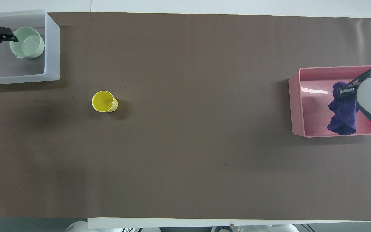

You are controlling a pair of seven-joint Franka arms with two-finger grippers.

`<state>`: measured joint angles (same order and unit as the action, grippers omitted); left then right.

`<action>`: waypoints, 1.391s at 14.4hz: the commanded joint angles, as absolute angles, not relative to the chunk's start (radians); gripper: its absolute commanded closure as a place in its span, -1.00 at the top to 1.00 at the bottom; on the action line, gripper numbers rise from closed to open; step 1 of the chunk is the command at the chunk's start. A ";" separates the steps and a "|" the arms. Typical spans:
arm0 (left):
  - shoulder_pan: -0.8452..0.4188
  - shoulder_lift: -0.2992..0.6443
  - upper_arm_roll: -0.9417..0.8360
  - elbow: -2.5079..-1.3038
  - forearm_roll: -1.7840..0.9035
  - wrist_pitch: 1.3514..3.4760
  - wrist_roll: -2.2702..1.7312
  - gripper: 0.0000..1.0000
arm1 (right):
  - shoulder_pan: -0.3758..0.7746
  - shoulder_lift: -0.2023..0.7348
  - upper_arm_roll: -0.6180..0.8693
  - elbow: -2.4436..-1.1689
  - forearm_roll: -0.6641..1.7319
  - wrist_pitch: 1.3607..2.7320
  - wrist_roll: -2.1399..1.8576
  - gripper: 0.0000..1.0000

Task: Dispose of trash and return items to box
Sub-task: 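Release the cloth in the pink tray while the left gripper reaches the cup, then lift the yellow cup with the left gripper and carry it to the bin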

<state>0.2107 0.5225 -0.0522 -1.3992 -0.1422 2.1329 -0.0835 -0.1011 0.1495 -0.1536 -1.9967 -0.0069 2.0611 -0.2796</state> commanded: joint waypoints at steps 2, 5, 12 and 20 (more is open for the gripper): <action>0.129 0.318 -0.044 -1.495 -0.095 1.874 -0.089 1.00 | -0.112 0.132 -0.141 -2.089 -0.018 2.163 -0.290 -0.95; 0.014 0.165 -0.049 -1.706 -0.061 1.818 -0.127 1.00 | -0.115 0.178 -0.141 -2.095 -0.018 2.218 -0.314 -0.81; -0.236 -0.012 -0.051 -2.167 -0.061 2.174 -0.299 1.00 | -0.097 0.138 -0.137 -2.079 -0.018 2.152 -0.321 1.00; -0.258 0.023 -0.051 -2.270 -0.063 2.421 -0.397 -1.00 | 0.046 0.107 -0.121 -1.913 0.052 1.905 -0.233 1.00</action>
<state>-0.2510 0.0299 -0.0637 -2.2474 -0.0798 2.3697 -0.3684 0.0226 0.1010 -0.1272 -1.9380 0.0136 1.9344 -0.2696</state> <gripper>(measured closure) 0.405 0.000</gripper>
